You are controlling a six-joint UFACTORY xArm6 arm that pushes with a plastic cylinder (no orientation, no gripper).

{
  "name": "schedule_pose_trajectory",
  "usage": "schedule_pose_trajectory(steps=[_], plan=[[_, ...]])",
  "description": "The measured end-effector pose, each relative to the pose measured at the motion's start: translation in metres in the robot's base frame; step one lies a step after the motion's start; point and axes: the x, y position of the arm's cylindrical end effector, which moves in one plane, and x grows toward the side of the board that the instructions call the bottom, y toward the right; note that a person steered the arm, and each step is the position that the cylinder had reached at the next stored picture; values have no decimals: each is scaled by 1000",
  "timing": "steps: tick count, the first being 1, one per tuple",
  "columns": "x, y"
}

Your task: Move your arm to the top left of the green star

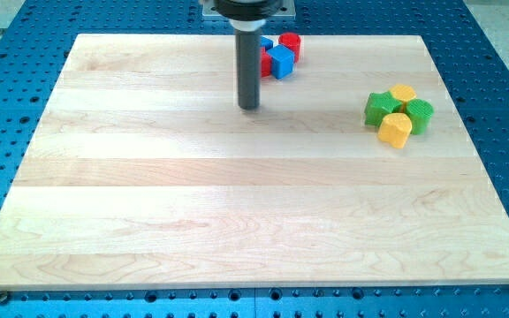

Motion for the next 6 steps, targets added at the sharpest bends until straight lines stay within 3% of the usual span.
schedule_pose_trajectory(steps=[6], plan=[[-15,2]])
